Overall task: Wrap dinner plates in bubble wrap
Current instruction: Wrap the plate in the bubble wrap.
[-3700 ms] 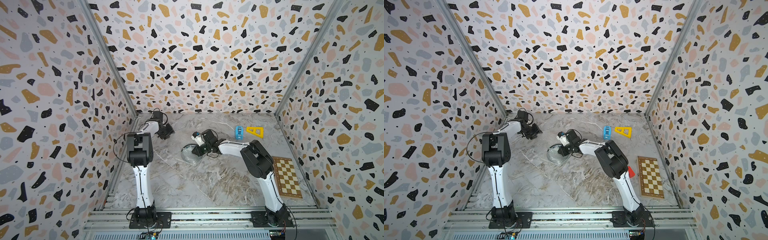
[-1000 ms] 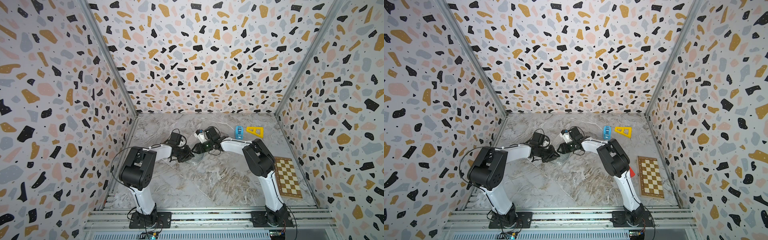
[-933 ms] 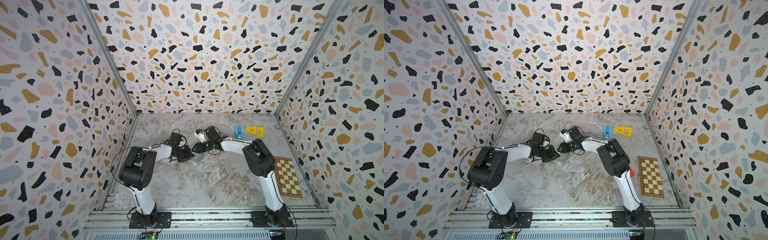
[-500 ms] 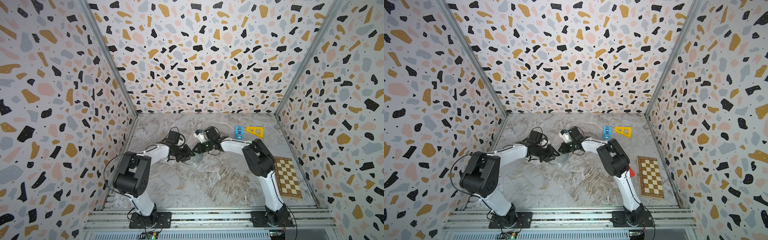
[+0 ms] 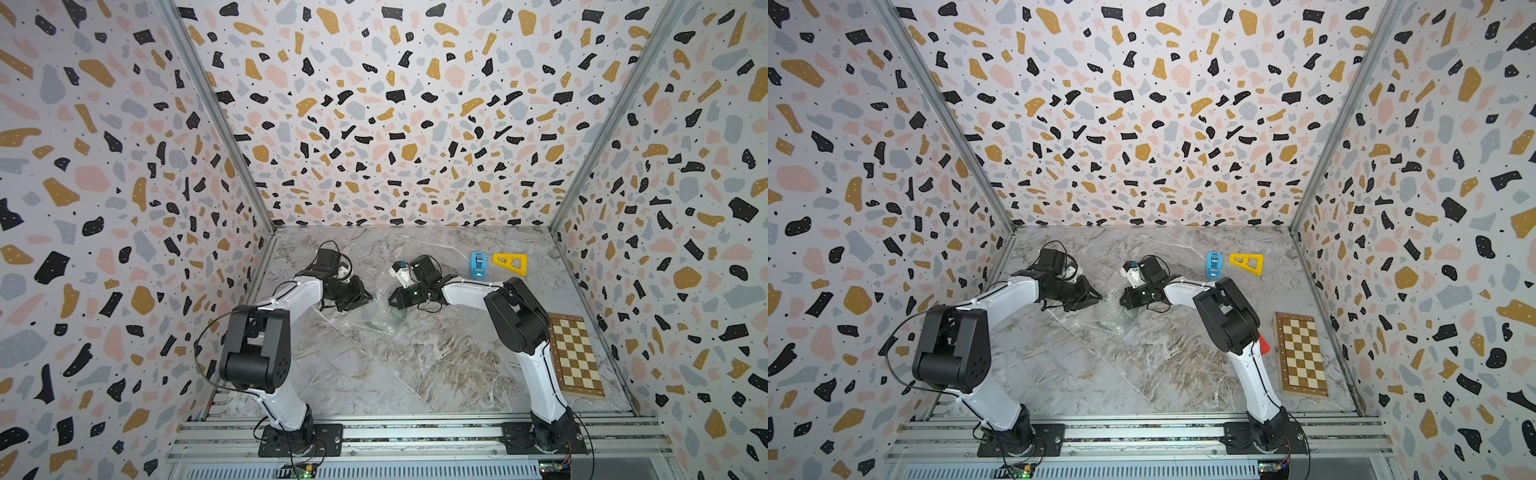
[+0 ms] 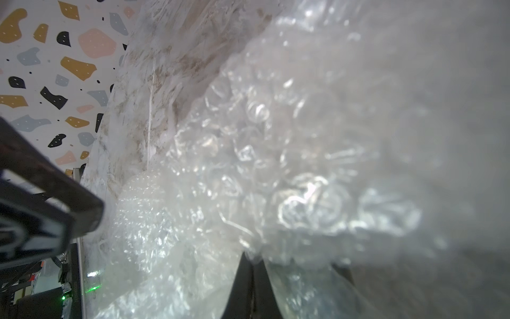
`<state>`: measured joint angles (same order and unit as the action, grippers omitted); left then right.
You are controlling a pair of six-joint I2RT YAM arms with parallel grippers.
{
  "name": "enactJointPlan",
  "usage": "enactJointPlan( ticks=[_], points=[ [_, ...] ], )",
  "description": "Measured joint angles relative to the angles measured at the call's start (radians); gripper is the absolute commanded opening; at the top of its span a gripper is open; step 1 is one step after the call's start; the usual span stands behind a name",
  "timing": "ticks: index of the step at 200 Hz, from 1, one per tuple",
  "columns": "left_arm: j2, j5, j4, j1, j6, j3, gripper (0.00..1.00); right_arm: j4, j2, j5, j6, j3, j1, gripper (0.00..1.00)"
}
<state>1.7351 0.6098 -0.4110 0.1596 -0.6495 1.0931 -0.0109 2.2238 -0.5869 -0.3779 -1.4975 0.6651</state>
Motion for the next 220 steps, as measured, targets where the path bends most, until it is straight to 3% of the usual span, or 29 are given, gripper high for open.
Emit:
enactJointPlan(
  ticks=[29, 104, 126, 140, 152, 220],
  points=[
    [0.051, -0.008, -0.006, 0.047, 0.004, -0.001, 0.16, -0.002, -0.011, -0.001, -0.003, 0.010, 0.000, 0.00],
    [0.034, -0.005, 0.037, 0.139, -0.016, -0.050, 0.16, -0.002, -0.013, -0.005, -0.008, 0.010, 0.000, 0.00],
    [0.034, -0.014, 0.042, 0.142, -0.012, -0.065, 0.16, -0.002, -0.013, -0.006, -0.008, 0.010, 0.000, 0.13],
    [0.042, -0.028, 0.042, 0.146, -0.002, -0.073, 0.16, 0.000, -0.015, -0.005, -0.005, 0.010, 0.000, 0.31],
    [0.053, -0.042, 0.044, 0.153, 0.008, -0.078, 0.16, 0.006, -0.024, -0.004, -0.008, 0.011, 0.000, 0.39],
    [0.051, -0.094, 0.082, 0.188, 0.037, -0.096, 0.24, 0.046, -0.148, 0.009, 0.025, -0.069, -0.055, 0.65]
  ],
)
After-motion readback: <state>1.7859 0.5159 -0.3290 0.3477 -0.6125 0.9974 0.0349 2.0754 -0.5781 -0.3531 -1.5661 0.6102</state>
